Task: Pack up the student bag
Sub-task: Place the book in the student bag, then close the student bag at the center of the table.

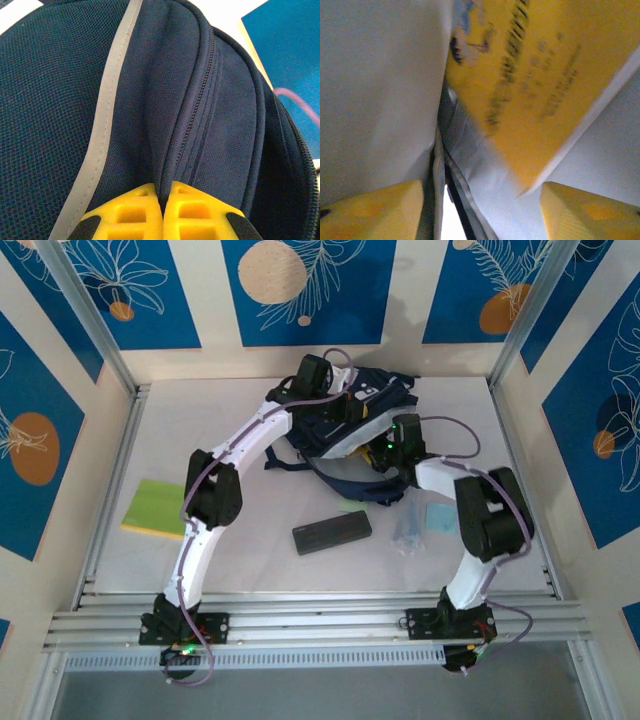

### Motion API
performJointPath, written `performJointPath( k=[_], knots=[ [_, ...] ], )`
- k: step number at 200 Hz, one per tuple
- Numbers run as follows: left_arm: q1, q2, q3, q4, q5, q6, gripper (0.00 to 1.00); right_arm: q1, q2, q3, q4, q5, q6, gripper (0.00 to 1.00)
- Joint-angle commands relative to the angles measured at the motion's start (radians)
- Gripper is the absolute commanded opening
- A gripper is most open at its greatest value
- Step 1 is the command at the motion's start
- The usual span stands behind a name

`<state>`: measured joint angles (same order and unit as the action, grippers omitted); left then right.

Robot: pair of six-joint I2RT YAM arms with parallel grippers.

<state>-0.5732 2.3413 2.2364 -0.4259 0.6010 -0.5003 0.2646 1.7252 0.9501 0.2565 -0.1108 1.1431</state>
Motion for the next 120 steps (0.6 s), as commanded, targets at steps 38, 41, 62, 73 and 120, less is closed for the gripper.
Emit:
performJointPath(
  k=[38, 41, 62, 73, 120],
  knots=[
    [-0.005, -0.076, -0.093, 0.121, 0.007, -0.041, 0.0, -0.015, -0.449, -0.027, -0.741, 0.086, -0.36, 0.79],
    [-0.006, -0.077, -0.099, 0.124, 0.007, -0.042, 0.0, -0.016, -0.465, -0.025, -0.76, 0.094, -0.369, 0.79],
    [-0.01, -0.097, -0.146, 0.154, 0.007, -0.061, 0.0, -0.016, -0.565, 0.004, -0.842, 0.137, -0.426, 0.79],
    [-0.01, -0.115, -0.183, 0.167, 0.007, -0.076, 0.0, -0.013, -0.593, 0.028, -0.846, 0.135, -0.446, 0.79],
    [0.02, -0.4, -0.592, 0.273, -0.16, -0.113, 0.7, 0.065, -0.504, 0.131, -0.677, 0.03, -0.499, 0.8]
  ],
)
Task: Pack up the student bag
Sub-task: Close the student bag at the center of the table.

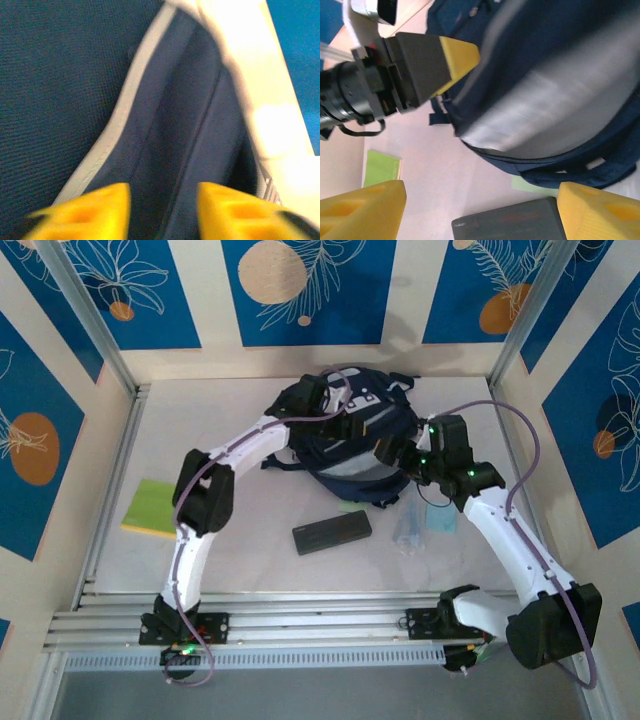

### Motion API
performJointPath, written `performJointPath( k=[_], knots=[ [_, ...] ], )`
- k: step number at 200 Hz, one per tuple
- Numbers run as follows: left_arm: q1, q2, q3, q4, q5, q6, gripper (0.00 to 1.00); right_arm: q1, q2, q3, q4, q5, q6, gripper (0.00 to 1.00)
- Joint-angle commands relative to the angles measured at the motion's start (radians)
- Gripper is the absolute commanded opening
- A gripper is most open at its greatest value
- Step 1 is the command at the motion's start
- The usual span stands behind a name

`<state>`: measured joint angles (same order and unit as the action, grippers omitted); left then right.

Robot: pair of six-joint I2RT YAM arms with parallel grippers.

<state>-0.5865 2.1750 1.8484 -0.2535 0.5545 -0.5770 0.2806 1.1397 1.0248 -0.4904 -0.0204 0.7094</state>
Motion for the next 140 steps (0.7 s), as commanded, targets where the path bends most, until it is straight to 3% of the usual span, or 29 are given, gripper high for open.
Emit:
performJointPath(
  k=[1, 11, 43, 55, 90, 140],
  knots=[
    [0.036, -0.242, -0.216, 0.105, -0.12, -0.038, 0.71, 0.051, 0.086, 0.058, 0.073, -0.06, -0.065, 0.8],
    [0.061, -0.329, -0.338, 0.127, -0.176, -0.05, 0.81, 0.078, 0.133, 0.082, 0.108, -0.069, -0.073, 0.8],
    [0.173, -0.587, -0.682, 0.098, -0.354, -0.085, 0.9, 0.161, 0.272, 0.15, 0.216, -0.074, -0.104, 0.8],
    [0.216, -0.679, -0.782, 0.055, -0.443, -0.089, 1.0, 0.191, 0.334, 0.182, 0.253, -0.087, -0.116, 0.81],
    [0.339, -0.909, -0.978, -0.127, -0.727, -0.115, 1.0, 0.253, 0.527, 0.348, 0.194, -0.082, -0.172, 0.87],
    [0.65, -1.016, -1.123, -0.173, -0.785, -0.114, 1.0, 0.287, 0.664, 0.435, 0.182, -0.092, -0.187, 0.87]
  ],
)
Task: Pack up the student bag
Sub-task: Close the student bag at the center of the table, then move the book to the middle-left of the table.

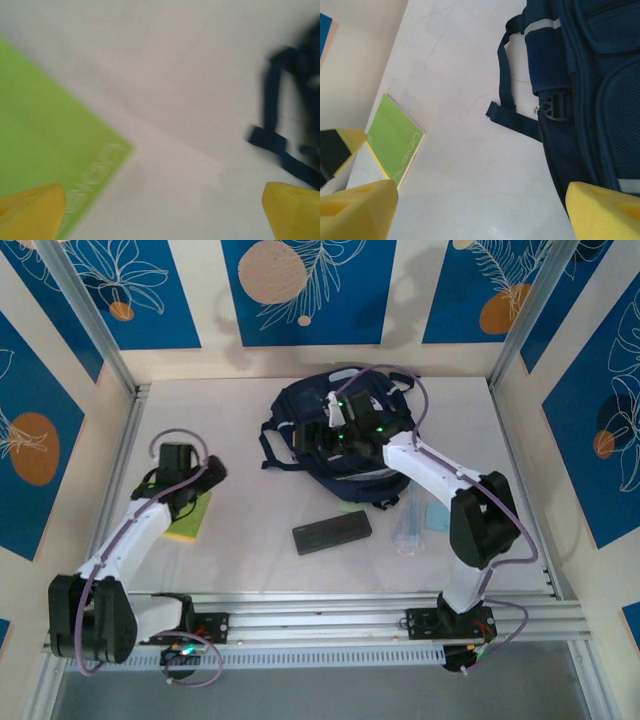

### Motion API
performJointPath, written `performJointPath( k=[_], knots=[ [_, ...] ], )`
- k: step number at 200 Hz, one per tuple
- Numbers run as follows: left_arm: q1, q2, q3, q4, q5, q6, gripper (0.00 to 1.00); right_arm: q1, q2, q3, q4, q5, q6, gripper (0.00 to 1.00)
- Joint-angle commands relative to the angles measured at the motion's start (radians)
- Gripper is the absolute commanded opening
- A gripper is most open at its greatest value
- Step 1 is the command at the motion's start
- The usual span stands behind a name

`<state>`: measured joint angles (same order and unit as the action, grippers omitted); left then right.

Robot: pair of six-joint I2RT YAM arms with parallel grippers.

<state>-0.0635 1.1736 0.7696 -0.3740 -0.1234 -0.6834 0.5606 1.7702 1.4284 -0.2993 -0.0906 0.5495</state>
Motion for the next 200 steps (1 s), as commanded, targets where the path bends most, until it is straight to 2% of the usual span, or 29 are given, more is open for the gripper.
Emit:
performJointPath(
  k=[1, 30, 54, 75, 90, 106, 130, 131, 135, 141, 200],
  knots=[
    [0.13, -0.014, -0.045, -0.053, -0.109, -0.007, 1.0, 0.007, 0.034, 0.031, -0.007, -0.023, -0.027, 0.87],
    [0.267, 0.015, -0.097, 0.011, -0.137, -0.056, 1.0, 0.008, 0.061, 0.026, 0.009, -0.051, -0.02, 0.87],
    [0.293, 0.086, -0.111, 0.095, -0.126, -0.067, 1.0, 0.008, 0.073, 0.019, 0.016, -0.064, -0.016, 0.87],
    [0.29, 0.198, -0.083, 0.139, -0.027, -0.043, 1.0, 0.009, 0.082, 0.007, 0.04, -0.083, -0.01, 0.86],
    [0.286, 0.283, -0.064, 0.161, 0.059, -0.026, 0.97, 0.01, 0.097, 0.004, 0.062, -0.114, 0.002, 0.85],
    [0.264, 0.362, -0.048, 0.161, 0.121, 0.0, 0.92, 0.016, 0.119, 0.008, 0.074, -0.141, 0.01, 0.84],
    [0.181, 0.453, -0.047, 0.154, 0.176, 0.044, 0.87, 0.024, 0.147, 0.014, 0.078, -0.156, 0.018, 0.84],
    [0.177, 0.458, -0.047, 0.154, 0.178, 0.046, 0.85, 0.024, 0.148, 0.014, 0.078, -0.158, 0.018, 0.83],
    [0.162, 0.471, -0.049, 0.156, 0.192, 0.05, 0.68, 0.024, 0.152, 0.014, 0.079, -0.162, 0.017, 0.83],
    [0.145, 0.481, -0.049, 0.152, 0.205, 0.06, 0.59, 0.024, 0.159, 0.014, 0.081, -0.166, 0.018, 0.83],
    [-0.048, 0.496, 0.03, 0.053, 0.246, 0.115, 0.61, 0.046, 0.249, 0.099, 0.05, -0.199, -0.009, 0.82]
  ],
)
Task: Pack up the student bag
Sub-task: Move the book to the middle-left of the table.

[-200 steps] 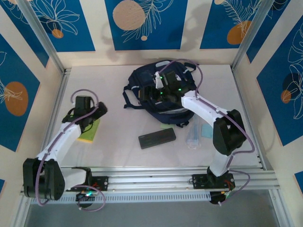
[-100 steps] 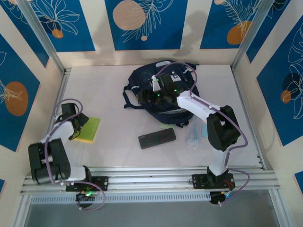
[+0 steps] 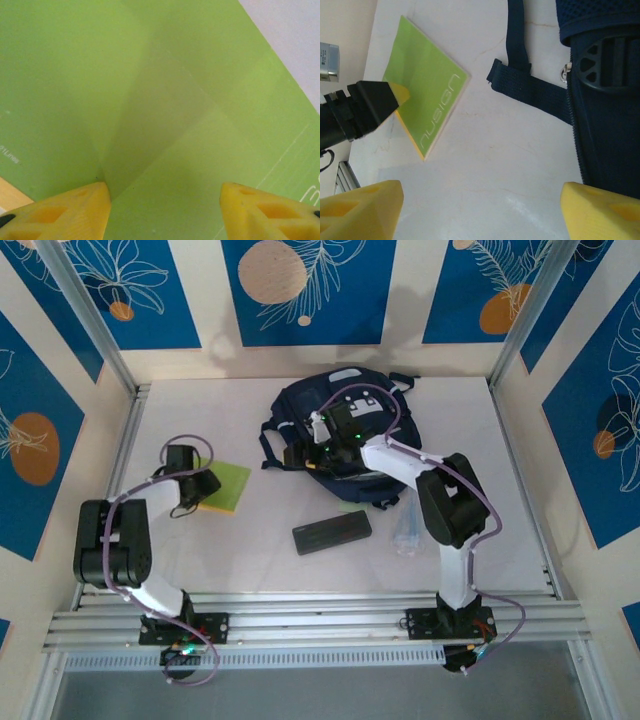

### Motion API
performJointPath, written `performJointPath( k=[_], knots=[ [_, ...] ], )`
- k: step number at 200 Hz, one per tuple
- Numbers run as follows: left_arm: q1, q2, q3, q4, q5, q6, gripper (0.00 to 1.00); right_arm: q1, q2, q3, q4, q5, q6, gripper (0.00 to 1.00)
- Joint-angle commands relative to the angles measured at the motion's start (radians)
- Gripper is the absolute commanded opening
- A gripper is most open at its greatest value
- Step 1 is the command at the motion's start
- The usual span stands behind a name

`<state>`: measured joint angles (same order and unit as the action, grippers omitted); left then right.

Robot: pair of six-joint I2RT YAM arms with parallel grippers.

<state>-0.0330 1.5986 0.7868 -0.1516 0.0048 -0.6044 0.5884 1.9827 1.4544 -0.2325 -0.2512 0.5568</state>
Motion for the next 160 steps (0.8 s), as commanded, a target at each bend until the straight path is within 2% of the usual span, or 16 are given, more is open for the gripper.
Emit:
performJointPath(
  k=[1, 22, 43, 70, 98, 122, 160],
  knots=[
    [-0.082, 0.074, 0.014, -0.172, 0.119, 0.037, 0.61, 0.019, 0.038, 0.075, -0.018, -0.039, -0.017, 0.81],
    [-0.139, 0.094, 0.046, -0.236, 0.116, 0.069, 0.61, 0.027, 0.072, 0.134, -0.046, -0.039, -0.047, 0.81],
    [-0.147, 0.064, 0.032, -0.284, 0.099, 0.094, 0.61, 0.043, 0.134, 0.222, -0.088, -0.04, -0.093, 0.76],
    [-0.147, -0.019, 0.023, -0.362, 0.044, 0.126, 0.62, 0.067, 0.246, 0.365, -0.155, -0.043, -0.133, 0.63],
    [-0.141, -0.13, 0.055, -0.417, 0.003, 0.121, 0.8, 0.106, 0.351, 0.498, -0.238, -0.018, -0.172, 0.52],
    [-0.129, -0.201, 0.086, -0.443, -0.005, 0.107, 0.85, 0.138, 0.372, 0.512, -0.263, 0.013, -0.19, 0.51],
    [-0.079, -0.243, 0.008, -0.377, 0.026, 0.048, 0.81, 0.172, 0.379, 0.472, -0.285, 0.067, -0.207, 0.5]
  ],
)
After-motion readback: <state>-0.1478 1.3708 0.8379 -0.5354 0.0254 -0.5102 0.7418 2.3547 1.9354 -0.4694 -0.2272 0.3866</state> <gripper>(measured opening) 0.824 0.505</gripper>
